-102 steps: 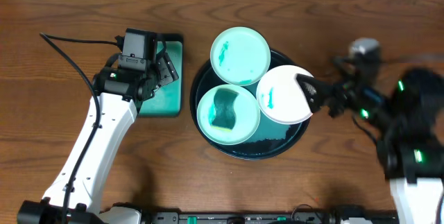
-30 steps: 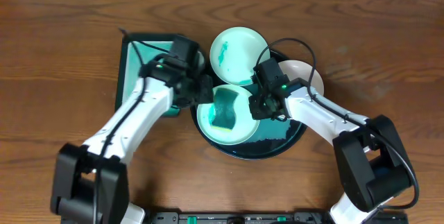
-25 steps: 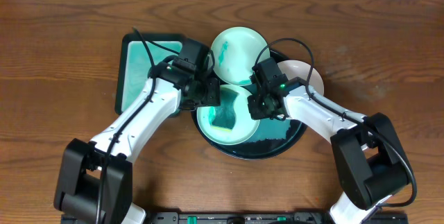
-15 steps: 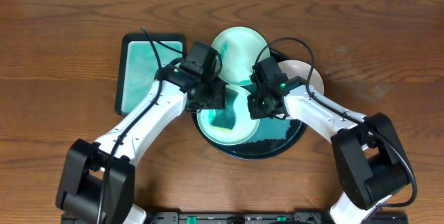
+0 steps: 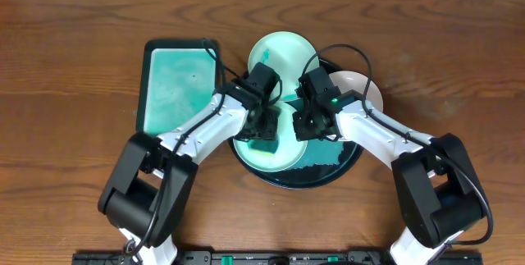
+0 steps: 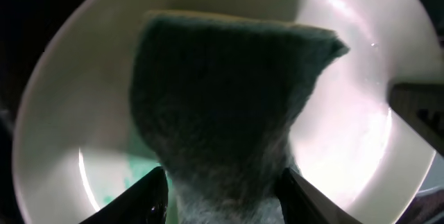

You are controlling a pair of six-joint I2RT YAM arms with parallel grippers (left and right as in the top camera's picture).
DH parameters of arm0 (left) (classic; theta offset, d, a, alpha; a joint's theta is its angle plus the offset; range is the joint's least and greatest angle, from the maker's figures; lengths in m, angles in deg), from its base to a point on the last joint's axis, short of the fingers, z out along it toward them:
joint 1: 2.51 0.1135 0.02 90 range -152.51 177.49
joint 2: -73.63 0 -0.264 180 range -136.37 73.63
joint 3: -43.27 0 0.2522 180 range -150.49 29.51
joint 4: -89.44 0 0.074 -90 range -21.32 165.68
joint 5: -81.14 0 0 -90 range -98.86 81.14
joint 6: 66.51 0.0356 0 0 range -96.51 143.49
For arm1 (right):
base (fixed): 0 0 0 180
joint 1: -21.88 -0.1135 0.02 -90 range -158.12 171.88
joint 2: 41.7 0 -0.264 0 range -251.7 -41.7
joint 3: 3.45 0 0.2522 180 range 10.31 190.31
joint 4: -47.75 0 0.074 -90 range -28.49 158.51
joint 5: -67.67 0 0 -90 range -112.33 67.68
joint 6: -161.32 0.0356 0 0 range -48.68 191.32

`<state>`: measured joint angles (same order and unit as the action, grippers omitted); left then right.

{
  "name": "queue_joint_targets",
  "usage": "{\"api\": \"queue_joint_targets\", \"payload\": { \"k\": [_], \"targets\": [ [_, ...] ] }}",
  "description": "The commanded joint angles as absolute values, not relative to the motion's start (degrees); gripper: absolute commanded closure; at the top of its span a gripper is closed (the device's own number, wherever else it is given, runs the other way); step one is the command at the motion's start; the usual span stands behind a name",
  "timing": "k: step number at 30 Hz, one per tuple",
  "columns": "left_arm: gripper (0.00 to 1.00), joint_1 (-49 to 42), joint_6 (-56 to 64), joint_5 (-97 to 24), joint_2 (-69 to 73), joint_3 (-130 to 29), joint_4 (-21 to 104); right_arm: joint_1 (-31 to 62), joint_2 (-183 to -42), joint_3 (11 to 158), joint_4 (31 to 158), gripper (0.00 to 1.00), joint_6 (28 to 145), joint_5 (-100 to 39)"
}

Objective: Clean dirty plates on tray and stack at the side
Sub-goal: 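Grasp the sponge on the mint plate with the left gripper, then scrub the mint plate with the sponge while the right gripper holds it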

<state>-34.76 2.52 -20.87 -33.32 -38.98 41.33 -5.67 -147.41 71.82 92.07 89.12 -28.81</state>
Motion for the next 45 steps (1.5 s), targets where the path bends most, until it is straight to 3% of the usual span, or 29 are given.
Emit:
{"api": "queue_joint_targets", "payload": {
  "k": [1,15,18,22,35,45],
  "targets": [
    [0.48,-35.8,2.2,-19.9,-33.8,-38.8,42.3,-5.5,-149.4,71.5,92.4,0.98,89.1,-26.9],
    [0.48,-36.0,2.5,-10.3,-33.2,-39.5,41.6,-5.5,-149.4,71.5,93.5,0.98,89.1,-26.9],
    [0.35,-36.0,2.5,-10.3,-31.4,-40.6,40.3,-5.5,-149.4,71.5,93.9,0.99,89.1,-26.9],
    [0.29,-36.0,2.5,-10.6,-27.8,-41.0,39.9,-5.5,-149.4,71.5,94.0,0.99,89.1,-26.9],
    [0.29,-36.1,2.3,-16.7,-31.2,-39.6,40.6,-5.5,-149.4,71.5,94.1,0.99,89.1,-26.9],
    [0.37,-36.1,2.0,-19.8,-32.2,-39.3,42.0,-5.5,-149.4,71.5,94.1,0.99,89.1,-26.9]
  ]
}}
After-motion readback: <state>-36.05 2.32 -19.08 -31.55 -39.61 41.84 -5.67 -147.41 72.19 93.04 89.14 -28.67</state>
